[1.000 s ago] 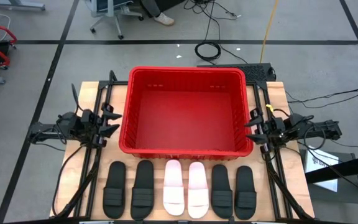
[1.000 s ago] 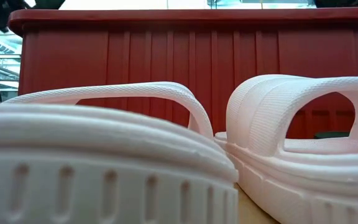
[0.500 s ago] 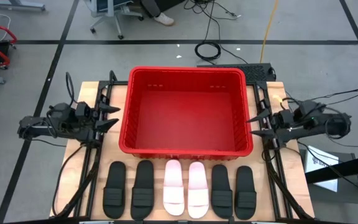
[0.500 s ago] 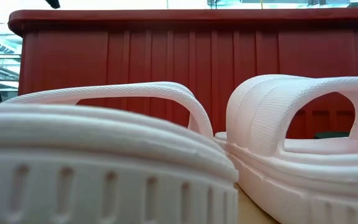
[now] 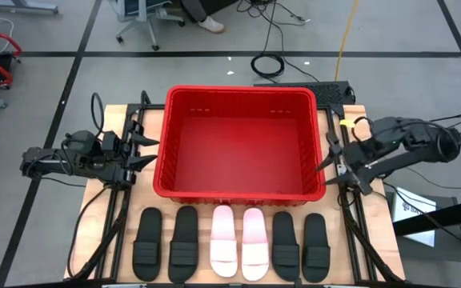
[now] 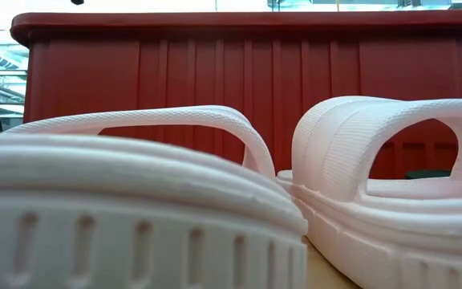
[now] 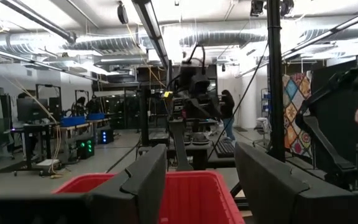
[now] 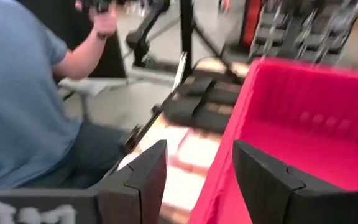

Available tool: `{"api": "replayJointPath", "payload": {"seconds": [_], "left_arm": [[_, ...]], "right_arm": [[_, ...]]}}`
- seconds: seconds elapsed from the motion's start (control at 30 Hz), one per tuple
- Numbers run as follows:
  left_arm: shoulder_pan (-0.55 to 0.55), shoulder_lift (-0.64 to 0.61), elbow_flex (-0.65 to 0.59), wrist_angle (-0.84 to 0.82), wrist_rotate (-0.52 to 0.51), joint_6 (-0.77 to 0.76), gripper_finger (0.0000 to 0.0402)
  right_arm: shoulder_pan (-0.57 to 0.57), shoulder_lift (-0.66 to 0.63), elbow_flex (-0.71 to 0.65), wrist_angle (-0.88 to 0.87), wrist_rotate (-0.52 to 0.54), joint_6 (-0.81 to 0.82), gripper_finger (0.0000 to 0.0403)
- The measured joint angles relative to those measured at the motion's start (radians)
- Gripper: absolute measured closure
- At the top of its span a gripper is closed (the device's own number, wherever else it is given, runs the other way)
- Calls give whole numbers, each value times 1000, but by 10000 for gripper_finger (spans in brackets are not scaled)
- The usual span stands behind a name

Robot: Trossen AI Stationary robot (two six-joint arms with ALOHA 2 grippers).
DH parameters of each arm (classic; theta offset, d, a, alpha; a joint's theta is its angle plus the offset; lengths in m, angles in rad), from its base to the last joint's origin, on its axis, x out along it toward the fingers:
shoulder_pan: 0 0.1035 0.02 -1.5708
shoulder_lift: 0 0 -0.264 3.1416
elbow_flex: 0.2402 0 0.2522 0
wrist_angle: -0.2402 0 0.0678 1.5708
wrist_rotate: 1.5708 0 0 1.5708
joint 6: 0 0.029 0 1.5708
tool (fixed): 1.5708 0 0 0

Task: Pick and place slides into bin
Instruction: Put the black slide into the red bin

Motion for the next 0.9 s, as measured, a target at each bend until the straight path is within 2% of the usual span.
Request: {"api": "replayJointPath", "payload": {"seconds": [0.13,0.23,0.4,0.67,0.9], "left_arm": [[0,0,0,0,0,-1,204],[0,0,0,0,-1,-3,204],[0,0,0,1,-20,-3,204],[0,0,0,1,-45,1,204],[0,0,0,-33,-27,-4,204]], "right_arm": [[59,100,107,-146,1,61,232],[98,157,140,-193,1,139,232],[163,227,142,-240,-48,306,232],[303,319,142,-281,-55,558,232],[423,336,75,-248,5,694,232]]}}
